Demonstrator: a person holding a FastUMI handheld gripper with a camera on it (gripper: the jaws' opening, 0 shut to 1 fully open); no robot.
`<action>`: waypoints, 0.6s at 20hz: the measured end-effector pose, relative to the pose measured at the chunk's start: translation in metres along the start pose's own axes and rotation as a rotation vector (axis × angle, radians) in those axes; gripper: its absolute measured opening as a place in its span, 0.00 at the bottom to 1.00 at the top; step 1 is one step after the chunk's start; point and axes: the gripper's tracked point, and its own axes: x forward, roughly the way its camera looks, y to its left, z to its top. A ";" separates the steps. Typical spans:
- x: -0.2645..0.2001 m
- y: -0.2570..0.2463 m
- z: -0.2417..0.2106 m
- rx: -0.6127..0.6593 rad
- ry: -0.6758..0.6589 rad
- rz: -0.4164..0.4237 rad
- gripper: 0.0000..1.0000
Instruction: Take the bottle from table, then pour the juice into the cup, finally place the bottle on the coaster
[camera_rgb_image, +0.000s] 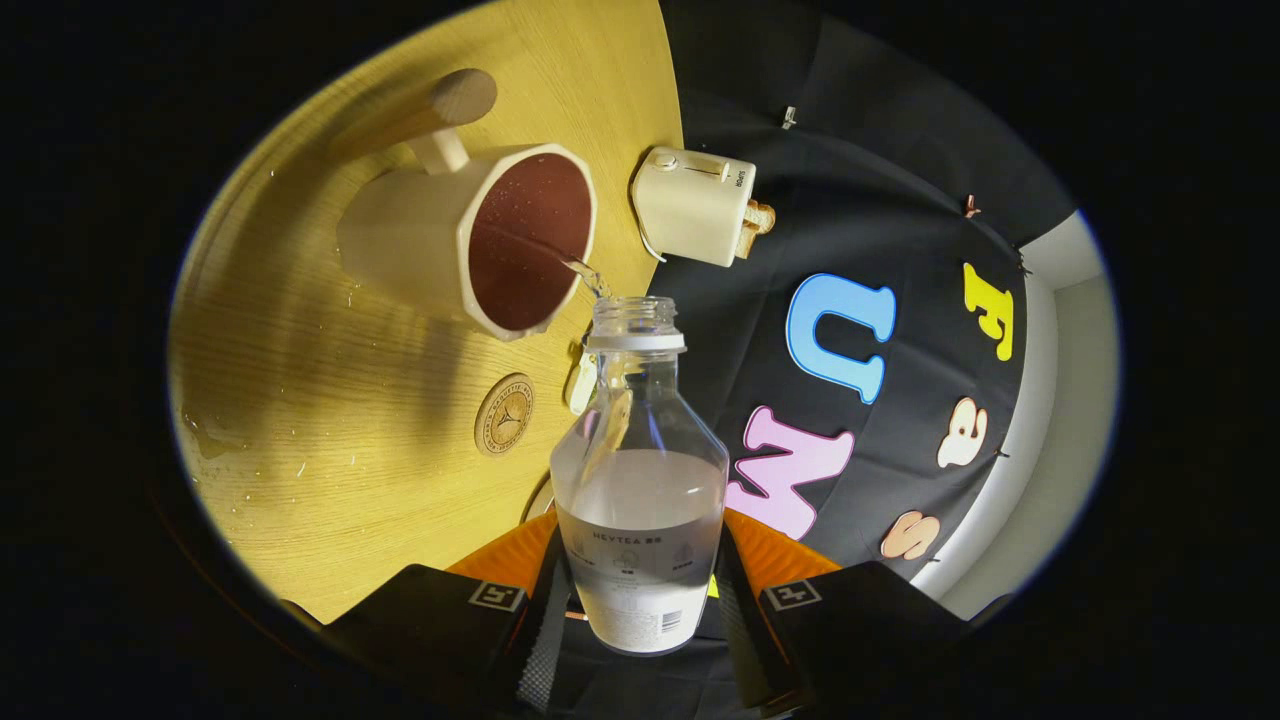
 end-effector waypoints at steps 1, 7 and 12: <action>0.000 0.000 0.000 -0.011 -0.001 -0.001 0.71; 0.000 0.000 -0.004 -0.066 -0.015 -0.012 0.71; -0.001 -0.005 -0.003 -0.115 -0.028 -0.029 0.71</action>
